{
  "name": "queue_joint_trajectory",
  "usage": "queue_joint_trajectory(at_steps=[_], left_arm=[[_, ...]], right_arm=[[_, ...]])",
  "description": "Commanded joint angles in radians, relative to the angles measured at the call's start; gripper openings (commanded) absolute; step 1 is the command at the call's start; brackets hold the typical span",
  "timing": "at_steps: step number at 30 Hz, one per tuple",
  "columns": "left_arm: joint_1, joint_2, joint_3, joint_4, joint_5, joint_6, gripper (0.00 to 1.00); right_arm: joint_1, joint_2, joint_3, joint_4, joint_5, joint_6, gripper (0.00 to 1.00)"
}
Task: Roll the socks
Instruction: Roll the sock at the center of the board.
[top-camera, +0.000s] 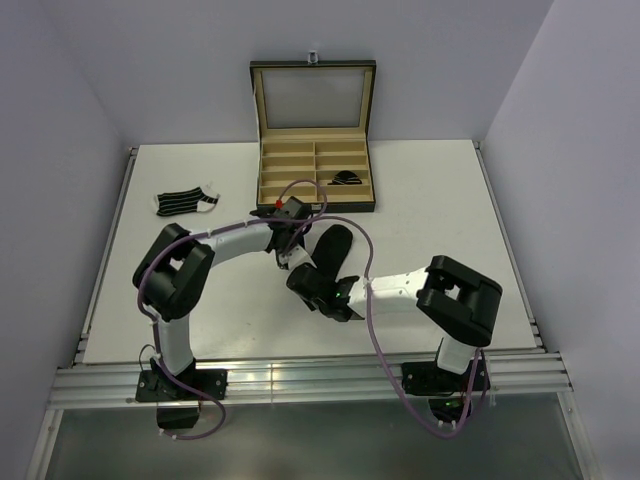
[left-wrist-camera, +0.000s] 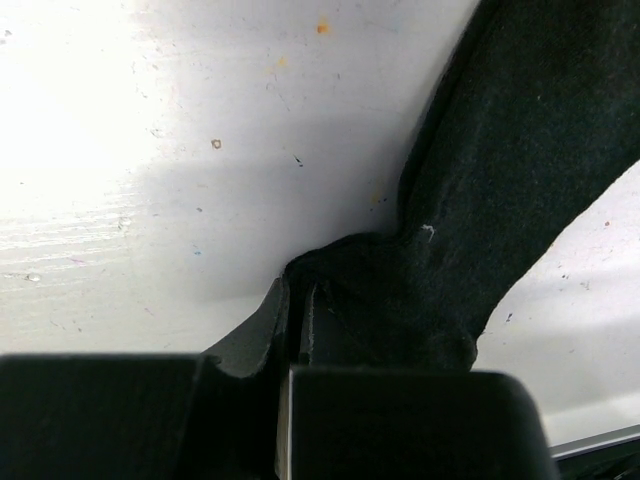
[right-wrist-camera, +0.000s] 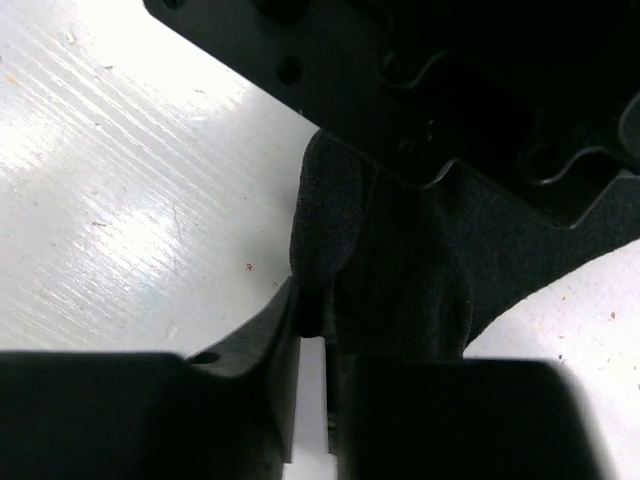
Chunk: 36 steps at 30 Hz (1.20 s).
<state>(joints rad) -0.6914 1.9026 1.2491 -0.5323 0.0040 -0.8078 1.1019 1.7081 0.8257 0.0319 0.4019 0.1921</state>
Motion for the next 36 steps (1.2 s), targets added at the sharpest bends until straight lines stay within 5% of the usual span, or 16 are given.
queue_joint_trajectory(at_steps=[1, 6, 12, 15, 20, 27, 36], left_arm=[[0.009, 0.047, -0.007, -0.037, -0.047, 0.015, 0.01], [0.041, 0.012, -0.02, -0.006, -0.045, -0.017, 0.18], [0.125, -0.118, -0.102, 0.075, -0.052, -0.106, 0.39], [0.153, -0.192, -0.167, 0.12, -0.053, -0.151, 0.63], [0.158, -0.318, -0.263, 0.215, -0.029, -0.223, 0.82], [0.136, -0.39, -0.39, 0.376, 0.068, -0.287, 0.84], [0.066, -0.359, -0.445, 0.396, 0.042, -0.315, 0.68]], right_arm=[[-0.005, 0.033, 0.038, -0.024, -0.026, 0.023, 0.07], [-0.071, -0.013, 0.017, -0.013, -0.142, 0.075, 0.0], [-0.241, -0.082, -0.042, 0.046, -0.467, 0.162, 0.0], [-0.319, -0.081, -0.072, 0.12, -0.646, 0.205, 0.0], [-0.413, -0.042, -0.106, 0.227, -0.889, 0.311, 0.0], [-0.517, 0.062, -0.117, 0.382, -1.138, 0.464, 0.0], [-0.593, 0.2, -0.152, 0.538, -1.242, 0.628, 0.0]])
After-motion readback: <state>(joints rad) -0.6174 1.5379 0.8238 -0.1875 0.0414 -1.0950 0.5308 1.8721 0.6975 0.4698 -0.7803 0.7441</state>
